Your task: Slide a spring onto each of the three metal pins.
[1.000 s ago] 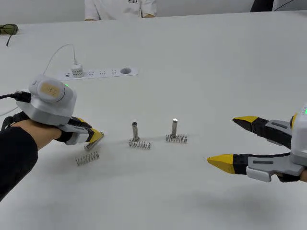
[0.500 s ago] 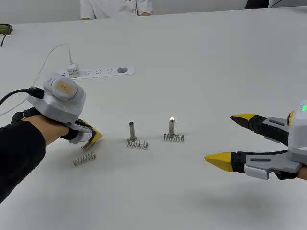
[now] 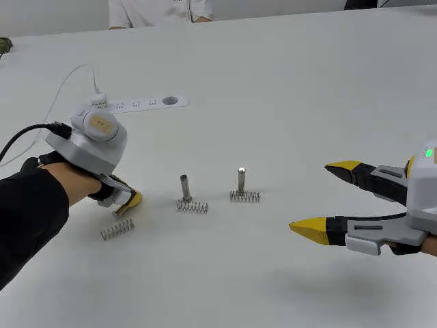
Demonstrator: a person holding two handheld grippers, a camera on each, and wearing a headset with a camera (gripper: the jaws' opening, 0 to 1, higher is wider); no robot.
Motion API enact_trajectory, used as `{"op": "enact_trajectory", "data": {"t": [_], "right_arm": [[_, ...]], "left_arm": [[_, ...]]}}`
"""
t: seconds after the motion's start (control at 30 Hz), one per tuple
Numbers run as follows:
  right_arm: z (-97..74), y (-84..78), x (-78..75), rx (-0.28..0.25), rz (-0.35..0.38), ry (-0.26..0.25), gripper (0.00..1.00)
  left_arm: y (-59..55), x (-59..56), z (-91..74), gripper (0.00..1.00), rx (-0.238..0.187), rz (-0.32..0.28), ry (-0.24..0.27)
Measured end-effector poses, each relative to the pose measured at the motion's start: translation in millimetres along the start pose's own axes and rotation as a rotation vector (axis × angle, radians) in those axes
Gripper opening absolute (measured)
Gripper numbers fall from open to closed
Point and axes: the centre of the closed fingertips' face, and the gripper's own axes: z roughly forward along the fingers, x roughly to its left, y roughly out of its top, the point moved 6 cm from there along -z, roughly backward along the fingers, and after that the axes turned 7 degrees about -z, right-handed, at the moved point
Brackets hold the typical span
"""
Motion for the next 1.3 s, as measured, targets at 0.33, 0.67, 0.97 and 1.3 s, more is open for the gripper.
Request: {"op": "enact_trajectory", "data": {"t": [0.33, 0.67, 0.97, 1.3], "right_arm": [[0.4, -1.4, -0.5, 0.004, -0.003, 0.001, 0.74], [0.1, -2.1, -1.6, 0.004, -0.002, -0.004, 0.74], [-0.3, -1.9, -1.8, 0.004, -0.001, -0.008, 0.74], [0.3, -0.9, -0.4, 0.006, -0.007, -0.003, 0.74]], "left_arm": [[4.6, 2.4, 1.9, 0.11, 0.046, -0.019, 0.003], [5.0, 2.7, 2.0, 0.09, 0.061, -0.053, 0.03], [9.3, 2.3, -5.3, 0.08, 0.033, -0.074, 0.026], [12.2, 3.3, -21.3, 0.08, -0.014, -0.093, 0.03]]}}
